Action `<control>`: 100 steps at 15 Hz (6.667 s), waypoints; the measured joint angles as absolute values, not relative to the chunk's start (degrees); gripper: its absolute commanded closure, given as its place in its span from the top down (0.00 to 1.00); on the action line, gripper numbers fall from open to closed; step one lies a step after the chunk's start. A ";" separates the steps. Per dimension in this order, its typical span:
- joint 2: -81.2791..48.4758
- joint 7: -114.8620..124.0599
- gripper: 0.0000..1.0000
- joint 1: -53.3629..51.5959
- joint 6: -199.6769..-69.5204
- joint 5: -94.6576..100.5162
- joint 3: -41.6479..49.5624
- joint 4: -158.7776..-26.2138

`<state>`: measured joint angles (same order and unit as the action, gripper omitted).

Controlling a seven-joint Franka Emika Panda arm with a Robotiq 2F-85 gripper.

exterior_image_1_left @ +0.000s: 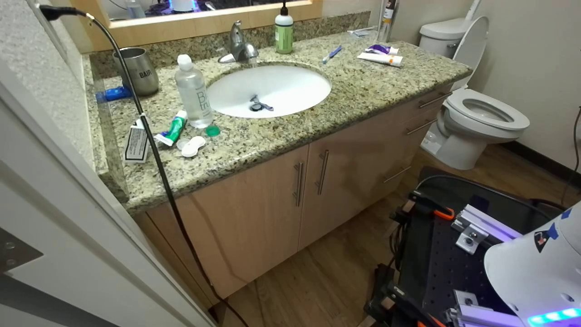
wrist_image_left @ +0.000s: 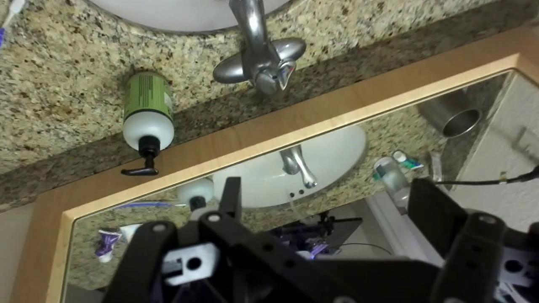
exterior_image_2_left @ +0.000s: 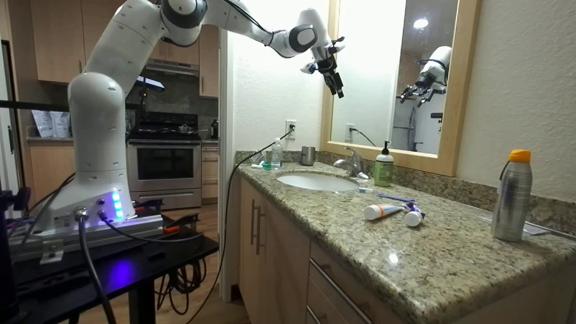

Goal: Push the faucet handle downwards

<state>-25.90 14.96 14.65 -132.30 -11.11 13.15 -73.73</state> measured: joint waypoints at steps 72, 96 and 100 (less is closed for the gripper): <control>-62.53 50.46 1.00 15.19 -109.50 -5.69 16.92 -33.80; -65.21 55.39 1.00 14.90 -108.46 -2.67 19.63 -33.72; -66.41 56.12 1.00 14.72 -105.31 -2.54 19.63 -33.39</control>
